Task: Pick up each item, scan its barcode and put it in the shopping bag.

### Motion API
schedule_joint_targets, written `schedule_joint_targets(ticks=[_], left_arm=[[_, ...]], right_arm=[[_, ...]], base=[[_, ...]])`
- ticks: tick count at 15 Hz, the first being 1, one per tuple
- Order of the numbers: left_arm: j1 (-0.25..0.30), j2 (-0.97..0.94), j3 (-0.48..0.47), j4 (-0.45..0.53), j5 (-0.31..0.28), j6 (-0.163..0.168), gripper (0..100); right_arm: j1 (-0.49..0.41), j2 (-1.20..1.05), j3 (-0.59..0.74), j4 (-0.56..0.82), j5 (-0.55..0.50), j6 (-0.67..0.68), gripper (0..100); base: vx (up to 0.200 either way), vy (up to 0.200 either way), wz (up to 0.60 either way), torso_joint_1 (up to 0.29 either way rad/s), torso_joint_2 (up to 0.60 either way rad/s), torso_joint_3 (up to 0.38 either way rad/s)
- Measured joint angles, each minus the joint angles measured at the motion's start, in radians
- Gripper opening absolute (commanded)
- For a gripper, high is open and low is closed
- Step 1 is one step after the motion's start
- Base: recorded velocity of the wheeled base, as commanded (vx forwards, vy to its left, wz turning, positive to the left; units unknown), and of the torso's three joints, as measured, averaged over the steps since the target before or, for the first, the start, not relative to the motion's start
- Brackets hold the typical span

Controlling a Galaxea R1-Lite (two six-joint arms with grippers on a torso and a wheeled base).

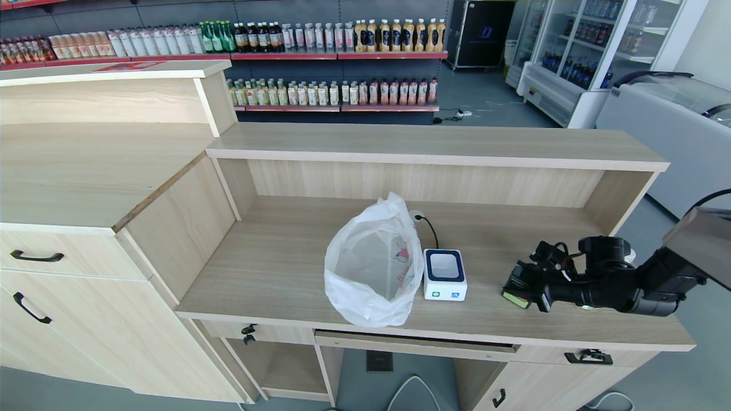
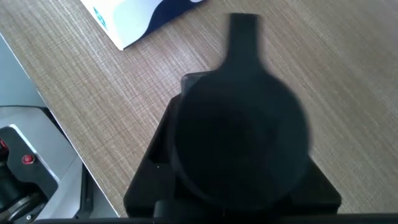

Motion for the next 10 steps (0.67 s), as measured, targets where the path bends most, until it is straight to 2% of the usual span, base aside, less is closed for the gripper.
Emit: schedule_joint_targets(ticks=[6,10], left_arm=[[0.000,0.000,0.000,0.000,0.000,0.000,100],[0.000,0.000,0.000,0.000,0.000,0.000,100]], right_arm=[[-0.015,-0.021,-0.006,-0.003,-0.001,-0.011,0],[-0.038,-0.124,0.004,0.003,-0.002,-0.007,0]], base=[[0.000,0.000,0.00,0.000,0.00,0.000],[0.000,0.000,0.00,0.000,0.00,0.000]])
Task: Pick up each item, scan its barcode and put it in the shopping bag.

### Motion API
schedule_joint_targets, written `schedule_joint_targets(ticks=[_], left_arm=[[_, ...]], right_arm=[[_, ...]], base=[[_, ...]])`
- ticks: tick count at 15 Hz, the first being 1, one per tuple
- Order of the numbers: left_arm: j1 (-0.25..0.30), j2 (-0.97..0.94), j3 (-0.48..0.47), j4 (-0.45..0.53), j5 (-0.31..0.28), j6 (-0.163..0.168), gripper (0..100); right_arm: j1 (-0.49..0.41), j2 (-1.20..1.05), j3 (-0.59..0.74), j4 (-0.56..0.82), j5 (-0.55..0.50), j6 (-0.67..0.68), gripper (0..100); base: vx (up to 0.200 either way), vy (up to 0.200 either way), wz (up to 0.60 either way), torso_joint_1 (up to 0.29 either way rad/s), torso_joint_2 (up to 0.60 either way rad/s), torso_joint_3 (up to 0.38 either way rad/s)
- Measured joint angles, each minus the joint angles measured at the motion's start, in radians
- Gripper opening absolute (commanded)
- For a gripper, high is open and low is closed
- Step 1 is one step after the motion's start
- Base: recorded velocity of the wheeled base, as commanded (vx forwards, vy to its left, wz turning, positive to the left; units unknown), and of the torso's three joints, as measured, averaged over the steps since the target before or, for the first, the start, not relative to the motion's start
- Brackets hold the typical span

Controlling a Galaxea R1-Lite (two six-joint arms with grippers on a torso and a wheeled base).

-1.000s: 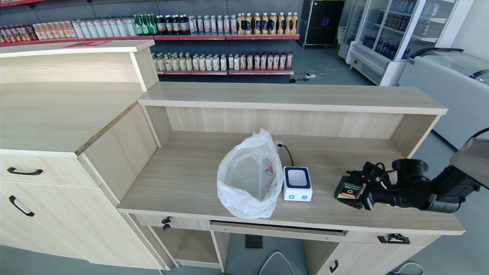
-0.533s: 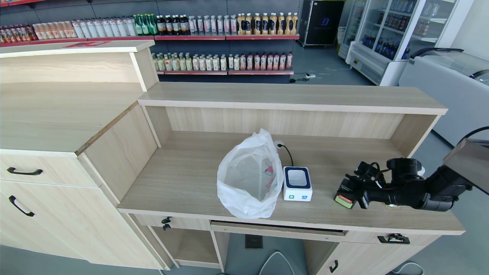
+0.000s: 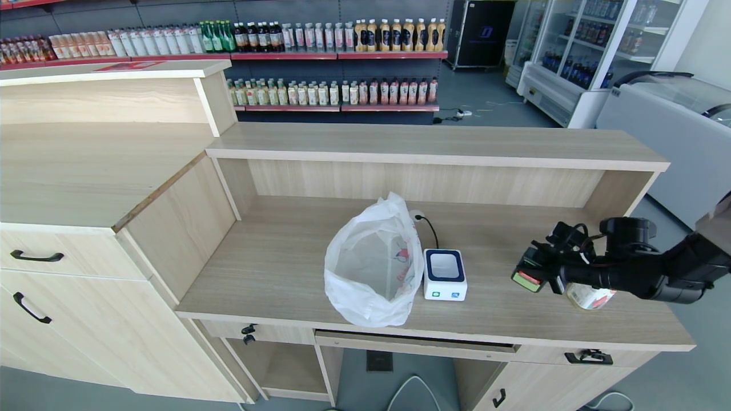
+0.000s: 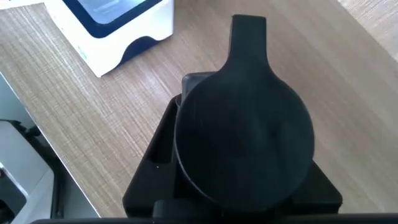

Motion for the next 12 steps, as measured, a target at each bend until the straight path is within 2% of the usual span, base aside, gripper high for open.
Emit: schedule_joint_targets(ticks=[2,5,7,8,10,12], left_arm=[[0.000,0.000,0.000,0.000,0.000,0.000,100],[0.000,0.000,0.000,0.000,0.000,0.000,100],[0.000,0.000,0.000,0.000,0.000,0.000,100],[0.000,0.000,0.000,0.000,0.000,0.000,100],[0.000,0.000,0.000,0.000,0.000,0.000,100],[0.000,0.000,0.000,0.000,0.000,0.000,100]], right_arm=[[-0.033,-0.099,0.033,0.000,0.004,-0.014,0],[-0.127,-0.265,0.110,-0.001,0.006,-0.076,0],[-0.174,-0.392,0.180,-0.004,0.017,-0.168,0],[-0.189,-0.453,0.214,-0.006,0.055,-0.257,0],[-0.203,-0.574,0.303,-0.003,0.263,-0.562,0],[-0.184,-0.663,0.382,-0.001,0.387,-0.890,0]], base=[[0.000,0.000,0.00,0.000,0.00,0.000],[0.000,0.000,0.00,0.000,0.00,0.000],[0.000,0.000,0.00,0.000,0.00,0.000],[0.000,0.000,0.00,0.000,0.00,0.000],[0.000,0.000,0.00,0.000,0.00,0.000],[0.000,0.000,0.00,0.000,0.00,0.000]])
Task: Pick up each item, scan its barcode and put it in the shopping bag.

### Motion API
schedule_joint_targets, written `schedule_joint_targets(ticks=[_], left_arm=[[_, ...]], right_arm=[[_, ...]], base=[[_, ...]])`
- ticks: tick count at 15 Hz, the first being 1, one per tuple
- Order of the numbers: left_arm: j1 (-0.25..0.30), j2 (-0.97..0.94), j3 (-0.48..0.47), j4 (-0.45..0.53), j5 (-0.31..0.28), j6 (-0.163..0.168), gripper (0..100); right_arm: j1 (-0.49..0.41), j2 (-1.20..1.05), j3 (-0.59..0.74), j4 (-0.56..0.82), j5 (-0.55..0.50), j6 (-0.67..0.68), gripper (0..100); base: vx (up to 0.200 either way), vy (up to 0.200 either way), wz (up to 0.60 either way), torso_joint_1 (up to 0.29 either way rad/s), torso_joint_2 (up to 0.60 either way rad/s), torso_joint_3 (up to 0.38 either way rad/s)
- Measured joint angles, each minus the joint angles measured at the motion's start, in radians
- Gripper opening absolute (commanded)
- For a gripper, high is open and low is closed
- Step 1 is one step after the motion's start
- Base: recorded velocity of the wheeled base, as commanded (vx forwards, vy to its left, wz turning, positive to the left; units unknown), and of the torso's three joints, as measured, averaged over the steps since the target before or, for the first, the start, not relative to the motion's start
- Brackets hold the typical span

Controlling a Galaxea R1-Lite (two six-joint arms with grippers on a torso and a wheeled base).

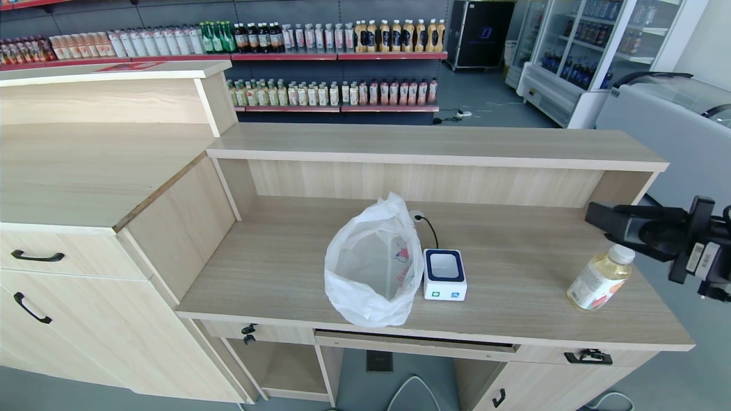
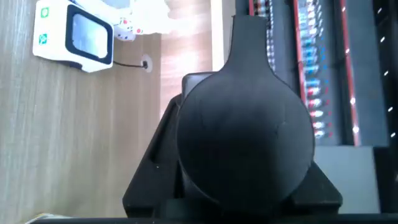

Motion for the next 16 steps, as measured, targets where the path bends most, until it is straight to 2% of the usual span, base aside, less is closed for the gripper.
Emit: schedule_joint_targets(ticks=[2,4,6,9,11,13,16], left_arm=[[0.000,0.000,0.000,0.000,0.000,0.000,100],[0.000,0.000,0.000,0.000,0.000,0.000,100],[0.000,0.000,0.000,0.000,0.000,0.000,100],[0.000,0.000,0.000,0.000,0.000,0.000,100],[0.000,0.000,0.000,0.000,0.000,0.000,100],[0.000,0.000,0.000,0.000,0.000,0.000,100],[0.000,0.000,0.000,0.000,0.000,0.000,100]], right_arm=[[0.087,-0.065,0.045,0.001,0.057,-0.253,0],[0.248,-0.123,0.076,0.000,0.052,-0.427,0],[0.418,-0.177,0.117,-0.003,-0.022,-0.546,0],[0.691,-0.272,0.161,-0.026,-0.190,-0.720,0],[0.822,-0.324,0.179,-0.060,-0.279,-0.784,0],[0.905,-0.353,0.190,-0.150,-0.299,-0.793,0],[0.948,-0.379,0.218,-0.181,-0.301,-0.798,0]], base=[[0.000,0.000,0.00,0.000,0.00,0.000],[0.000,0.000,0.00,0.000,0.00,0.000],[0.000,0.000,0.00,0.000,0.00,0.000],[0.000,0.000,0.00,0.000,0.00,0.000],[0.000,0.000,0.00,0.000,0.00,0.000],[0.000,0.000,0.00,0.000,0.00,0.000],[0.000,0.000,0.00,0.000,0.00,0.000]])
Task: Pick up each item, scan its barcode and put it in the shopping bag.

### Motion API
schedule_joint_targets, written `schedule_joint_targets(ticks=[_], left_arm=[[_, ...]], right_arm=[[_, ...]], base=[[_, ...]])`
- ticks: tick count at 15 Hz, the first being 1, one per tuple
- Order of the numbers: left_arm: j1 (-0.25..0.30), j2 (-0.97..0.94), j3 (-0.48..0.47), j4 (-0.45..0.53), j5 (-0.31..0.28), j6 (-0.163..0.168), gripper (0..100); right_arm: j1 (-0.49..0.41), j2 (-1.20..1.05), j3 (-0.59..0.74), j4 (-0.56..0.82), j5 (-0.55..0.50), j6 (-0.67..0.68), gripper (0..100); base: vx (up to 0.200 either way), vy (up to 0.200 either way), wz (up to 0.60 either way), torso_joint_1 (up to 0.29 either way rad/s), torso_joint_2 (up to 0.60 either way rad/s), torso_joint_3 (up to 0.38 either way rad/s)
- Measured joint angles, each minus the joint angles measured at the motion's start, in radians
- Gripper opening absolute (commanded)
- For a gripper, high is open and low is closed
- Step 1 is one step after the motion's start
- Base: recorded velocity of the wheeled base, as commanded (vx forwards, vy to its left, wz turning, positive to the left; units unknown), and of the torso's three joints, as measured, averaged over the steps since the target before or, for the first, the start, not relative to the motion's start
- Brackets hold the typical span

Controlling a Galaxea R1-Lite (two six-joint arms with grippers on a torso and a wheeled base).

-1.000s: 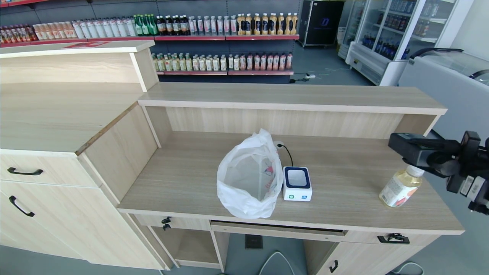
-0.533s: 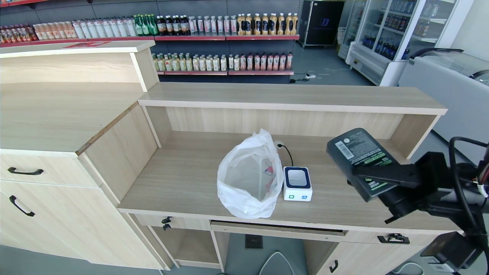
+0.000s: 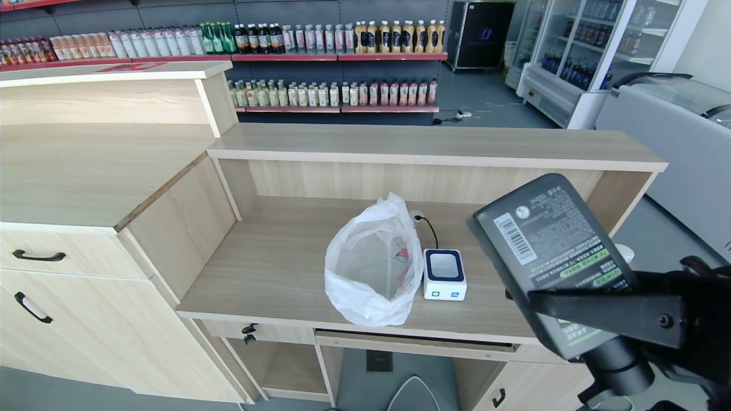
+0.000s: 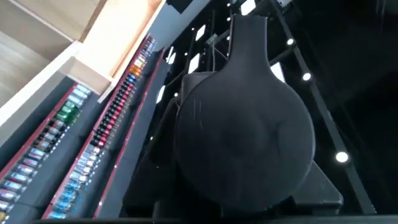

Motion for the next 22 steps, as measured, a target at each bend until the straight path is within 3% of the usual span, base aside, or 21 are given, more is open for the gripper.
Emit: schedule_joint_targets(ticks=[9,12,22], left_arm=[[-0.001,0.000,0.000,0.000,0.000,0.000,100],[0.000,0.000,0.000,0.000,0.000,0.000,100],[-0.001,0.000,0.000,0.000,0.000,0.000,100]], right_arm=[[0.015,-0.109,0.048,0.021,0.007,-0.109,0],[0.013,-0.148,0.051,0.173,0.011,-0.150,0],[0.012,-0.190,0.046,0.183,0.019,-0.154,0]], base=[[0.000,0.000,0.00,0.000,0.00,0.000],[0.000,0.000,0.00,0.000,0.00,0.000],[0.000,0.000,0.00,0.000,0.00,0.000]])
